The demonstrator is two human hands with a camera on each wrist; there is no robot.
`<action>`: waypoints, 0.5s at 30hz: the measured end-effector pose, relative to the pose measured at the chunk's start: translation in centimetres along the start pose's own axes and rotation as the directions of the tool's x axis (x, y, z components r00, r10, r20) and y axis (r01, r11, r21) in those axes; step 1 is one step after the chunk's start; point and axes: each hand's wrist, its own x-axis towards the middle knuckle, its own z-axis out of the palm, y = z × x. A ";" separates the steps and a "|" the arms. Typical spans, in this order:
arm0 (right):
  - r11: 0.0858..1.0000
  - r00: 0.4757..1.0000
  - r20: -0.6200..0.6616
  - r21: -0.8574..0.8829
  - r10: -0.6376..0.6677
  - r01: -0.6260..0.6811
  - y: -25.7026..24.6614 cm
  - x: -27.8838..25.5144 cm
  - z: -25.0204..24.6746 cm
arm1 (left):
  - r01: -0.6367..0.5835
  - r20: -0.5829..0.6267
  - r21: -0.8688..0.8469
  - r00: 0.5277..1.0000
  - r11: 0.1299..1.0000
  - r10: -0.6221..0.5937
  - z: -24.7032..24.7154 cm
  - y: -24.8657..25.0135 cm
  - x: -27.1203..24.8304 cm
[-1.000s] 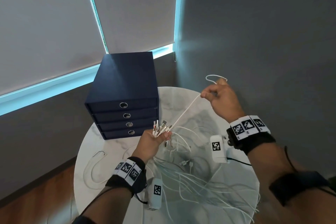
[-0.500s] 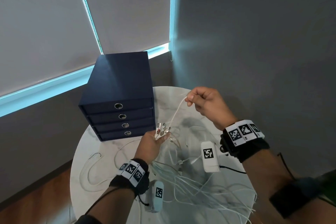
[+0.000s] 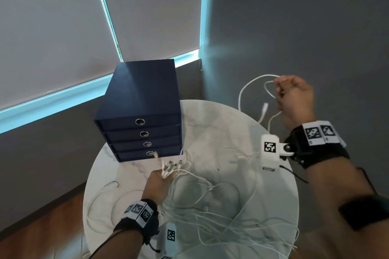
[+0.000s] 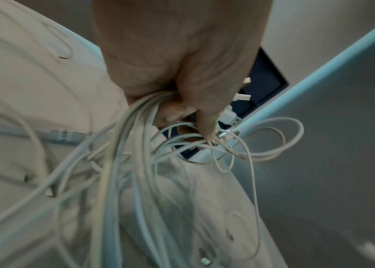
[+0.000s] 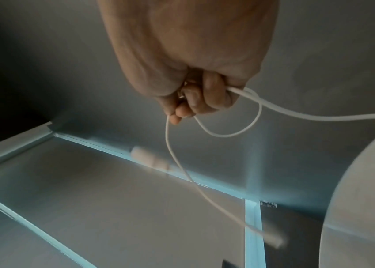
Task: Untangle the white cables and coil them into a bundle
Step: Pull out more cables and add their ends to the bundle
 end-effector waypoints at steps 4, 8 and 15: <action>0.999 1.000 0.006 -0.051 -0.004 0.004 -0.1 0.8 -1.6 | 0.085 -0.067 -0.060 0.994 0.995 -0.089 -0.2 0.2 -0.6; 0.987 0.994 0.069 -0.144 0.081 -0.071 2.3 -0.7 -1.0 | 0.017 -0.148 -0.163 0.988 0.986 -0.042 0.0 2.7 -0.6; 0.947 0.924 0.204 -0.060 0.322 -0.317 5.6 -4.5 2.3 | -0.069 -0.184 -0.284 0.983 0.956 0.016 0.3 7.1 -1.0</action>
